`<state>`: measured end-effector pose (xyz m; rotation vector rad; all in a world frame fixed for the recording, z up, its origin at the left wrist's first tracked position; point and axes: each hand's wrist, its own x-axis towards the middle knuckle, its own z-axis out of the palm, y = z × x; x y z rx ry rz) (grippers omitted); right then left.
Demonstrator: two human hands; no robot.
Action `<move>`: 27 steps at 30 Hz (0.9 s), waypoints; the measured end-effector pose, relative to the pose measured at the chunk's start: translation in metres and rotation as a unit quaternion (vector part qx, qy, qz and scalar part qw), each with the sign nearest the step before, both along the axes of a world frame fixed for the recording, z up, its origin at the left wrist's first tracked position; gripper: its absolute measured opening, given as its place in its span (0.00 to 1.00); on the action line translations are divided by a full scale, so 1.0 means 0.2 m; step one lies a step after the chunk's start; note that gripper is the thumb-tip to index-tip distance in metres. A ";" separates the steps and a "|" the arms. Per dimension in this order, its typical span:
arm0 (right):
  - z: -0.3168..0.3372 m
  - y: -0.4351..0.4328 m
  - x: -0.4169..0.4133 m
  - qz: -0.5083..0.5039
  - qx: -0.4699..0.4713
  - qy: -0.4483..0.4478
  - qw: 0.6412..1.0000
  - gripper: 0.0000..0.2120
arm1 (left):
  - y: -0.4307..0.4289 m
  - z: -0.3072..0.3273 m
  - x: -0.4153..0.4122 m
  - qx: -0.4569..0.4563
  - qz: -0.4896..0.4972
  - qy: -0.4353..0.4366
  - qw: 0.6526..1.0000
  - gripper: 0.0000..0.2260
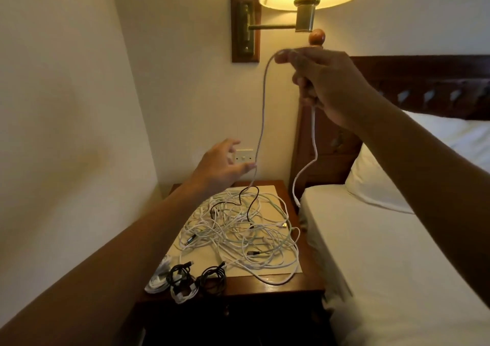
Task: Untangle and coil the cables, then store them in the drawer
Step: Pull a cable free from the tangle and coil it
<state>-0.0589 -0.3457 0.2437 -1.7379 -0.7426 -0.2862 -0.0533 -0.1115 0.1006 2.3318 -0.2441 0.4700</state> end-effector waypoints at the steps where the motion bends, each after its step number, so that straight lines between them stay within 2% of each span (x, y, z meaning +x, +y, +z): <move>1: 0.04 0.01 -0.03 0.014 0.006 -0.012 1.000 0.14 | -0.06 0.06 0.00 0.008 -0.009 -0.017 1.000 0.28; 4: 0.14 0.02 -0.13 0.017 0.011 -0.054 0.998 0.14 | -0.17 0.14 0.01 0.070 -0.047 0.029 0.996 0.15; 5: 0.16 0.01 -0.16 0.013 0.006 -0.064 0.998 0.13 | -0.18 0.14 0.02 0.048 -0.061 0.065 0.995 0.12; 7: 0.18 -0.05 -0.20 -0.006 -0.008 -0.071 0.997 0.14 | -0.16 0.14 0.01 -0.050 -0.069 0.109 0.990 0.12; 10: 0.15 -0.19 -0.21 -0.072 -0.060 -0.057 0.994 0.12 | -0.06 0.23 0.01 -0.200 -0.041 0.069 0.976 0.11; 12: 0.09 -0.30 -0.20 -0.113 -0.142 -0.024 0.983 0.11 | 0.00 0.34 -0.01 -0.223 -0.044 0.024 0.974 0.08; 14: 0.01 -0.37 -0.18 -0.129 -0.226 0.048 0.964 0.11 | 0.03 0.45 -0.05 -0.212 -0.051 -0.017 0.976 0.07; 17: -0.12 -0.43 -0.15 -0.140 -0.302 0.153 0.930 0.08 | 0.02 0.60 -0.09 -0.191 -0.037 -0.094 0.977 0.07; 20: -0.21 -0.38 -0.14 -0.136 -0.327 0.161 0.921 0.07 | -0.03 0.67 -0.11 -0.107 -0.023 -0.177 0.978 0.06; 24: -0.25 -0.20 -0.18 -0.093 -0.259 0.118 0.954 0.20 | -0.12 0.65 -0.13 -0.027 -0.042 -0.207 0.977 0.04; 26: -0.24 -0.09 -0.20 -0.052 -0.203 0.106 0.972 0.22 | -0.16 0.62 -0.16 -0.009 -0.054 -0.211 0.976 0.05; 27: -0.23 -0.05 -0.21 -0.032 -0.181 0.104 0.977 0.20 | -0.17 0.60 -0.16 0.007 -0.061 -0.215 0.975 0.05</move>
